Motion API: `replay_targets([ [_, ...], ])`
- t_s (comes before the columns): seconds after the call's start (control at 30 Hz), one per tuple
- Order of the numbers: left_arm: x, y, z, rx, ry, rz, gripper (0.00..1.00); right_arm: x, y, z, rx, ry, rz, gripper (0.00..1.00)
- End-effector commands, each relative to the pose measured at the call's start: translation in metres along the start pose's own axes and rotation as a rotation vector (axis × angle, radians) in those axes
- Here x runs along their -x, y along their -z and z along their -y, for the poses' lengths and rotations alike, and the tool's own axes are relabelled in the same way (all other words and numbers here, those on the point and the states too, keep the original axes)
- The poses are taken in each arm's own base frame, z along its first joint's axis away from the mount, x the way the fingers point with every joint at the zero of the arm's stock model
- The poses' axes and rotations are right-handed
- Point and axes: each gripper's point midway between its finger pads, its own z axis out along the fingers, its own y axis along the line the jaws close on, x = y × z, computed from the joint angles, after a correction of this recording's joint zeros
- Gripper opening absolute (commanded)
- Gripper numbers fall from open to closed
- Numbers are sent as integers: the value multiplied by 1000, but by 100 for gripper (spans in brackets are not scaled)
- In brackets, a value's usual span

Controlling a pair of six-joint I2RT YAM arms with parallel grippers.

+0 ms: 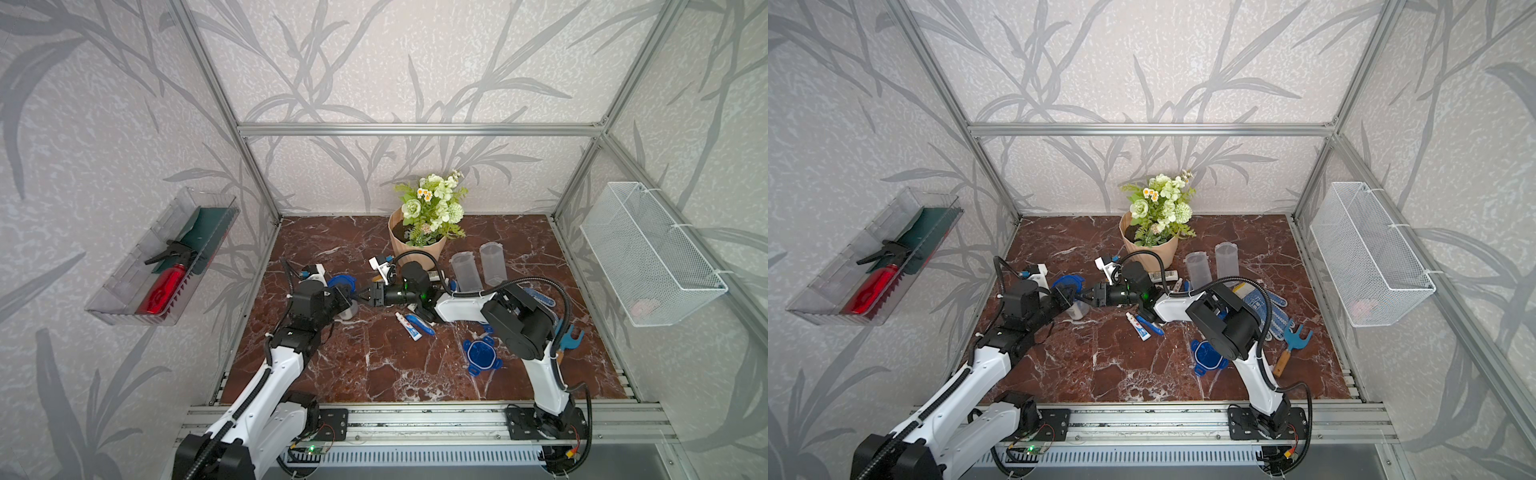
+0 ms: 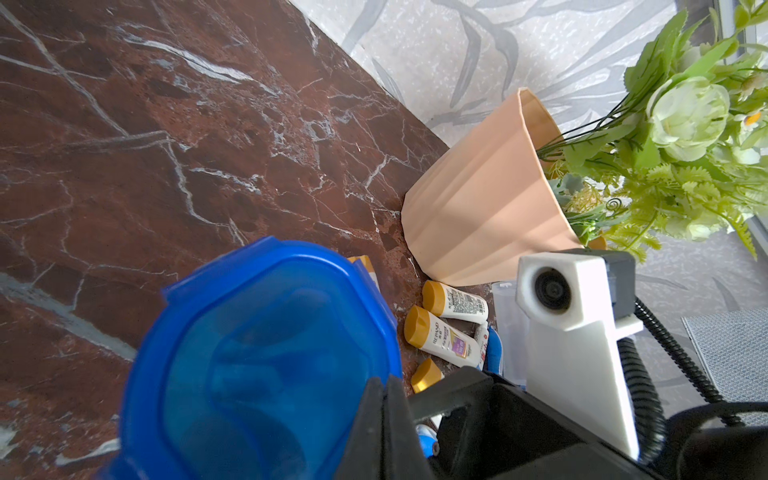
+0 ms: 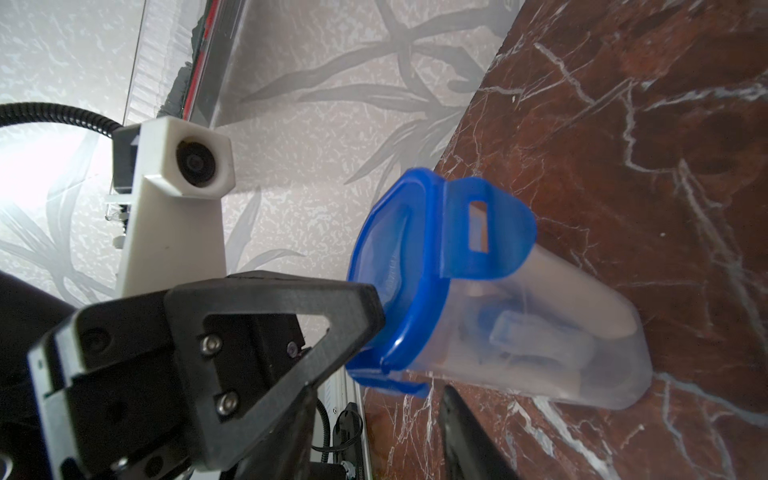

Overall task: Take out toiletry kits
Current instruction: Unfasten the latch on the container.

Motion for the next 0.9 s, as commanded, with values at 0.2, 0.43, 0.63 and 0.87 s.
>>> replay_targets([
  [0.2,-108,13,-100,367,90,-378,0,1,-12,-11,83,-9,13,43],
  [0.43,-106,13,-97,362,92,-375,0,1,-9,-12,104,4,37,45],
  [0.63,-110,12,-98,357,110,-380,0,11,-13,-22,196,-18,81,48],
  [0.87,-112,11,-99,356,118,-385,0,19,-7,-39,288,-6,133,52],
])
